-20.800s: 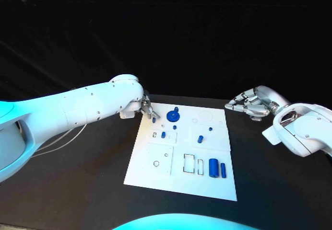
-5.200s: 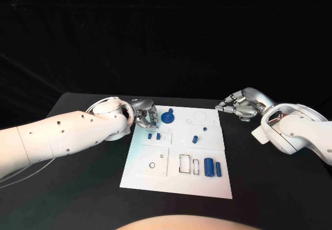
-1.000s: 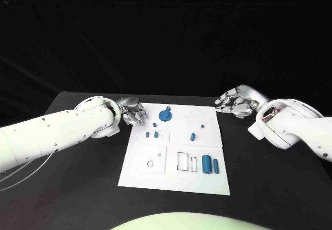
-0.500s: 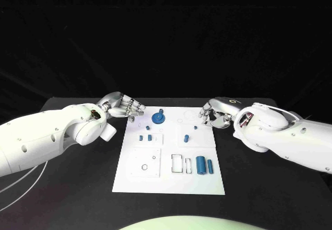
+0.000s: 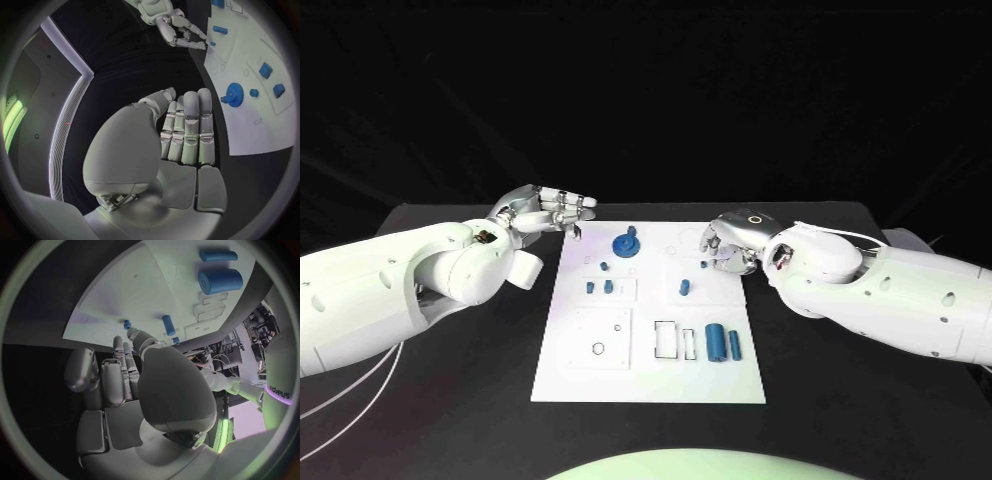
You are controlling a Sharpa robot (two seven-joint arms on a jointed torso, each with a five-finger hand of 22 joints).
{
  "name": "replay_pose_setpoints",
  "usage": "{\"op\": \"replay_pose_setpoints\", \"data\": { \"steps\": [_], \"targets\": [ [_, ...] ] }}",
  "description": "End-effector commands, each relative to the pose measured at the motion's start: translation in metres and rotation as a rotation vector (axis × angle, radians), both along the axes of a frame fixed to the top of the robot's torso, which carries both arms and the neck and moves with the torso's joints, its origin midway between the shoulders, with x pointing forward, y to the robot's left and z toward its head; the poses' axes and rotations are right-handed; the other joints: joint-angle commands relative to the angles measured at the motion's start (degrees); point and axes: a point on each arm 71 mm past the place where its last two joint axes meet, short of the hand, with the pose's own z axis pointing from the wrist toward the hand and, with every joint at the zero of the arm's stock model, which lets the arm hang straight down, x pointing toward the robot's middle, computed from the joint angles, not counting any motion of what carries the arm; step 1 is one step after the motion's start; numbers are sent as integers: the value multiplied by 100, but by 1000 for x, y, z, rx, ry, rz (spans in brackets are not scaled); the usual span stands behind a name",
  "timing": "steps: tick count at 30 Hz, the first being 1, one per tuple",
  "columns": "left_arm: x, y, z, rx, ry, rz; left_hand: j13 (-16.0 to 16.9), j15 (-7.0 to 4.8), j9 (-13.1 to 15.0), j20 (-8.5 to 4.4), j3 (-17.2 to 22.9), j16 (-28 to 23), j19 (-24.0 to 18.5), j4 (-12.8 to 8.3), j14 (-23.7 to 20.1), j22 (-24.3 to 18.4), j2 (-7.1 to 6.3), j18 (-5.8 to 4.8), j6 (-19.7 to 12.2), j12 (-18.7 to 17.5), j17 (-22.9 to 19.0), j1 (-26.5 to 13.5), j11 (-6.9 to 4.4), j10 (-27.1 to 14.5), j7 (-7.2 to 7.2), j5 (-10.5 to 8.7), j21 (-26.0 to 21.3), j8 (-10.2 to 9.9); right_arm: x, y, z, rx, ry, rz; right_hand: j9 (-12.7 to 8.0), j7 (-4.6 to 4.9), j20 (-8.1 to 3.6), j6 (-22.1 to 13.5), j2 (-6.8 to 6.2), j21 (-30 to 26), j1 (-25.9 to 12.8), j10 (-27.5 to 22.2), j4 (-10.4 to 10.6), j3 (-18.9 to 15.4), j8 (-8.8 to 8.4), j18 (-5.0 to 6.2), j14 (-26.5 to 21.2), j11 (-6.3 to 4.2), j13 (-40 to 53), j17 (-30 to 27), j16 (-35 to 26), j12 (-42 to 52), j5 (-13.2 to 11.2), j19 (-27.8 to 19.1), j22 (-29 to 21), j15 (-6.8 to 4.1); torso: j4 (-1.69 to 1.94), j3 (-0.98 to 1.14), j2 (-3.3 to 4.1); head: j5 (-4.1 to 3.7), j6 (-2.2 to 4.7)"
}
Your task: Assemble the parts on the task board
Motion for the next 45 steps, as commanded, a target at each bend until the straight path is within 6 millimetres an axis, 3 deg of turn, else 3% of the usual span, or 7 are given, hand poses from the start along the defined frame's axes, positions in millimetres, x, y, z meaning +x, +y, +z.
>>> {"op": "replay_pose_setpoints", "data": {
  "steps": [1,5,11,24,30,45],
  "targets": [
    [-1,-2,4,-84,-11,16,13,-5,6,-15,-7,-39,-24,-26,-51,-8,70,29,31,37,-11,9,8,22,-10,-6,-45,40,1,1,-3,-48,-24,5,-9,-8,1,50,-39,46,-31,53,4,59,-23,-69,268,-6,-22,13,46,-44,36,58,22,34,6,-3,-1,-9,-24],
    [-3,-3,5,-90,-11,17,22,2,-2,-15,-20,-55,-32,-40,-69,-15,81,27,-10,62,-23,9,20,-26,9,-4,-61,25,0,3,-5,-50,-21,8,-12,-15,2,88,-42,100,-43,93,-12,117,-32,-79,270,-11,-55,29,64,-57,44,83,65,29,4,-1,-3,20,-23],
    [-4,-6,6,-110,-5,20,38,63,-22,16,-57,-108,-85,-96,-181,-36,89,18,-182,110,-61,25,98,-270,85,-3,-117,-33,1,6,-9,-53,-12,9,-9,-32,1,155,-48,167,-75,179,-31,187,-35,-92,274,-33,-90,63,99,-55,47,114,119,11,9,-6,3,4,-22],
    [-6,-7,7,-121,-14,20,61,69,-17,27,-60,-107,-98,-139,-205,-34,123,22,-203,178,-70,63,108,-321,94,-1,-123,-22,4,10,-17,-75,13,2,-5,-46,-2,218,-29,231,-98,253,-54,265,-37,-104,274,-55,-116,75,119,-53,62,146,170,-11,0,4,4,50,-34],
    [-7,-9,8,-125,-12,11,87,66,-10,22,-21,-103,-105,-213,-221,-6,188,27,-207,262,-81,145,112,-363,104,7,-92,2,4,11,-21,-84,24,0,-5,-49,-2,232,-16,216,-122,266,-49,290,-41,-100,267,-58,-126,54,105,-57,70,138,166,-16,11,2,5,51,-44],
    [-8,-8,7,-122,-4,9,97,71,-13,22,-9,-101,-119,-244,-230,17,197,26,-236,301,-90,156,124,-412,119,6,-68,1,7,12,-29,-107,47,-8,-2,-61,-11,281,37,257,-138,303,-86,430,-54,-107,260,-71,-160,58,116,-76,19,154,209,-31,6,3,1,36,-77]
  ]
}}
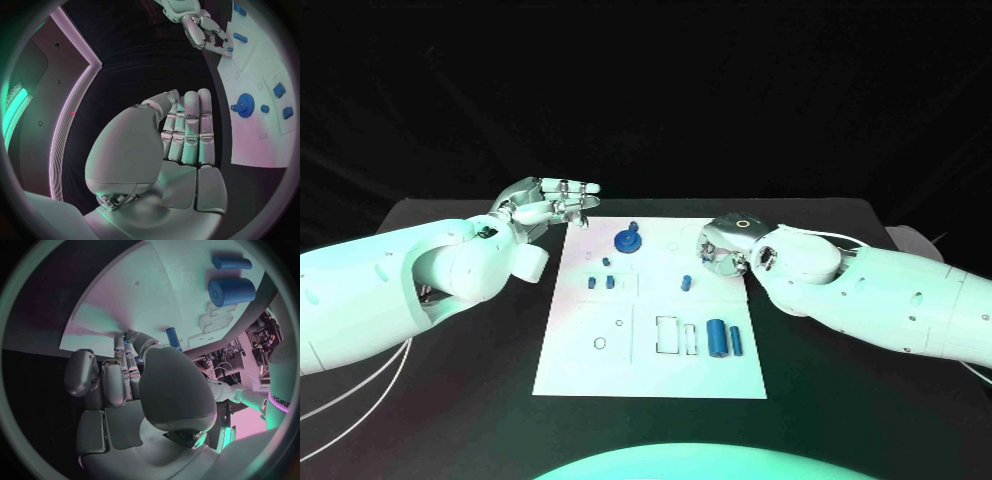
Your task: Assemble the parts on the task board
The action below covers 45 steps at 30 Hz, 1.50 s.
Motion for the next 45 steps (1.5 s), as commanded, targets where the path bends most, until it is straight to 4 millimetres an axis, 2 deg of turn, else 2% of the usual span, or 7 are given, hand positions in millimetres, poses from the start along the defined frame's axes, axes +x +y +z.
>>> {"op": "replay_pose_setpoints", "data": {
  "steps": [1,13,24,25,28,30,45],
  "targets": [
    [0,-1,2,-10,-5,-6,7,13,4,-8,-1,-12,-49,-47,-49,11,36,26,-63,48,-7,15,11,-57,11,6,34,22,-1,-1,-8,-42,24,-8,2,2,-12,56,32,31,-43,30,0,49,-32,-85,260,-1,-12,0,12,-22,-31,33,214,-31,1,0,-1,-4,-11],
    [-1,-1,1,-6,9,-12,12,26,-2,-1,6,-16,-74,-74,-66,32,32,25,-115,81,-20,10,30,-133,29,6,51,13,-1,-1,-17,-109,89,-25,5,-7,-14,89,49,72,-91,44,-10,122,-39,-94,261,-5,-35,13,27,-40,-66,51,250,-33,1,-9,-8,-25,-45],
    [-1,0,0,-2,22,-18,16,42,-4,10,29,-50,-120,-109,-110,51,36,24,-170,122,-49,13,54,-219,54,8,60,7,-1,-7,-12,-73,29,-61,49,-60,-58,287,189,358,-98,237,-199,576,-14,-150,282,-57,-76,83,107,-50,-213,187,455,-82,2,-2,-10,-31,-35],
    [-1,0,0,-2,22,-18,16,42,-4,10,29,-50,-120,-109,-110,51,36,24,-170,122,-49,13,54,-219,54,8,60,7,-1,-7,-11,-62,19,-61,53,-62,-59,296,196,372,-129,249,-200,604,-15,-153,281,-63,-80,80,108,-55,-271,193,467,-82,2,-1,-8,-32,-30],
    [-2,0,0,-1,25,-19,17,46,-5,13,34,-57,-129,-117,-116,56,39,24,-182,131,-55,13,60,-239,61,8,63,6,-2,-6,-7,-31,-11,-59,66,-80,-61,313,211,420,-259,275,-205,691,-32,-164,279,-77,-102,72,113,-89,-682,213,511,-88,3,-1,-8,-33,-26],
    [-1,0,-1,0,27,-19,17,48,-5,15,36,-60,-134,-121,-119,58,38,24,-190,136,-59,13,63,-250,64,8,64,5,-2,-6,-6,-16,-24,-57,71,-82,-61,318,204,429,-307,285,-210,712,-40,-166,279,-75,-109,71,116,-100,-779,217,523,-88,3,-2,-9,-37,-23],
    [-1,1,-2,4,39,-25,16,72,-8,35,44,-90,-177,-145,-145,75,30,23,-266,172,-89,-11,95,-361,96,6,70,-4,-8,-8,9,59,-87,-41,74,-82,-62,317,163,455,-340,288,-235,726,-51,-172,276,-75,-115,57,110,-115,-821,229,543,-88,0,-4,-10,-41,6]
  ]
}}
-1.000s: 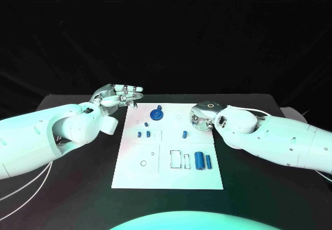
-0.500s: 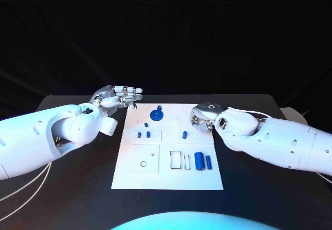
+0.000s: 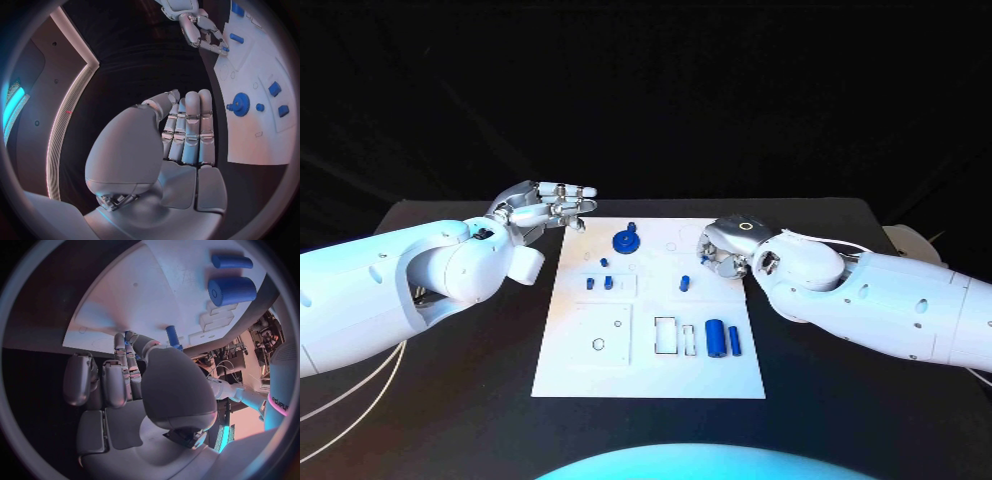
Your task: Assemble the parts on the task board
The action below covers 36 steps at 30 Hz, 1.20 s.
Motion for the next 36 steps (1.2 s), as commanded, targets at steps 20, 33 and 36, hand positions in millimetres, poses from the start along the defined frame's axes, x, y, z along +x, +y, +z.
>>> {"op": "replay_pose_setpoints", "data": {
  "steps": [20,33,36],
  "targets": [
    [0,-2,0,-9,10,-28,8,25,-9,7,-3,-36,-75,-44,-52,13,30,27,-97,70,-27,-28,10,-121,18,5,25,-5,-40,16,40,140,-46,80,-1,-2,-10,44,-71,58,-77,8,-26,36,-1,-38,275,13,-12,2,26,-35,-1,43,559,-47,-4,-7,-5,108,71],
    [1,-6,0,-13,8,-36,8,28,-8,11,-2,-38,-79,-48,-54,15,33,27,-109,79,-31,-32,14,-141,23,5,26,-4,-76,75,52,202,-35,248,0,1,-11,41,-78,56,-88,9,-39,56,-11,-38,273,14,-15,-10,21,-44,43,42,563,-47,9,-19,-7,612,15],
    [1,-8,0,-14,6,-37,8,29,-8,12,-2,-39,-80,-48,-54,15,33,27,-110,80,-31,-33,15,-143,23,5,26,-3,-80,87,45,208,-22,274,-1,4,-11,36,-81,51,-95,6,-40,59,-16,-36,271,16,-17,-17,17,-48,52,39,561,-46,16,-19,-9,740,-39]
  ]
}}
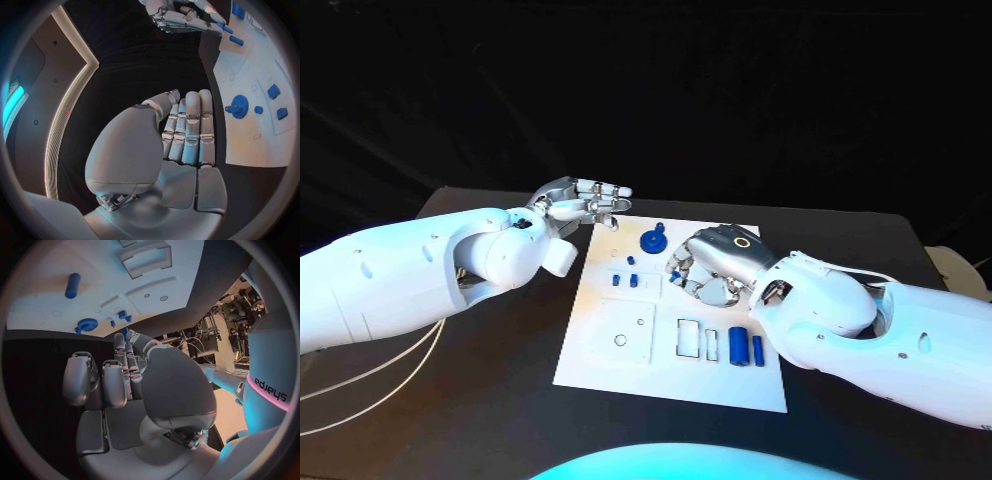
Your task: Assemble the parts on the task board
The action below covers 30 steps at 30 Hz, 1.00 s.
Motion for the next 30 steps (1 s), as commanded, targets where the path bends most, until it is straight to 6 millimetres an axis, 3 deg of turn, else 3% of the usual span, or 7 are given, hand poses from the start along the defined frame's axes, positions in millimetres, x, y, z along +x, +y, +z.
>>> {"op": "replay_pose_setpoints", "data": {
  "steps": [1,3,5,11,17,27,30],
  "targets": [
    [0,-5,1,-14,-8,-20,5,8,-8,11,14,-39,-39,-32,-34,10,33,30,-39,35,-5,-33,4,-50,-6,5,26,-3,-3,9,-8,1,-2,21,2,-9,-11,23,-11,24,-29,4,-3,24,-9,-37,271,15,-9,-8,17,-27,44,40,564,-47,11,-4,-2,207,-80],
    [0,-7,2,-16,-12,-22,5,9,-7,12,14,-39,-39,-32,-34,10,35,30,-39,37,-6,-34,4,-50,-5,5,26,-2,-6,15,-13,10,6,33,2,-5,-11,18,-11,32,-34,0,-18,43,-19,-39,270,19,-12,-10,18,-36,97,44,572,-44,12,-6,10,287,-40],
    [0,-9,2,-19,-16,-24,6,9,-7,12,14,-39,-39,-31,-33,10,36,30,-39,38,-6,-35,5,-51,-5,5,26,-2,-9,20,-19,16,18,43,2,0,-10,13,-15,39,-41,-3,-27,53,-26,-40,270,22,-14,-12,18,-42,133,48,579,-42,0,-6,13,378,-48],
    [0,-12,2,-21,-20,-25,12,11,-2,16,14,-35,-40,-30,-27,13,49,31,-33,64,-9,-43,4,-49,-5,3,29,12,-12,31,-35,18,53,57,2,2,-9,12,-16,60,-49,-3,-31,57,-29,-45,273,24,-15,4,29,-45,152,58,591,-41,-10,3,11,478,-124],
    [0,-15,2,-21,-16,-30,17,13,1,21,3,-24,-38,-28,-15,16,47,32,-34,86,-8,-59,3,-57,-6,0,33,21,-9,35,-46,8,69,52,3,4,-8,10,-17,62,-57,-4,-33,60,-33,-46,272,26,-16,-1,27,-48,169,60,594,-40,-6,-3,11,526,-99],
    [0,-20,3,-26,-14,-44,20,12,3,23,-2,-12,-31,-29,-4,19,48,34,-35,102,-6,-65,2,-64,-7,0,40,28,-10,42,-57,0,91,56,3,5,-8,10,-17,61,-64,-4,-33,60,-34,-45,272,27,-16,1,29,-49,177,59,594,-39,11,2,3,582,-154],
    [0,-21,3,-27,-14,-48,20,12,3,23,-2,-12,-31,-29,-4,19,48,34,-35,102,-6,-65,2,-64,-7,0,40,28,-9,43,-60,-5,96,51,3,5,-8,10,-17,58,-65,-4,-33,60,-35,-45,273,27,-16,1,29,-49,178,58,593,-38,-1,0,6,591,-165]
  ]
}}
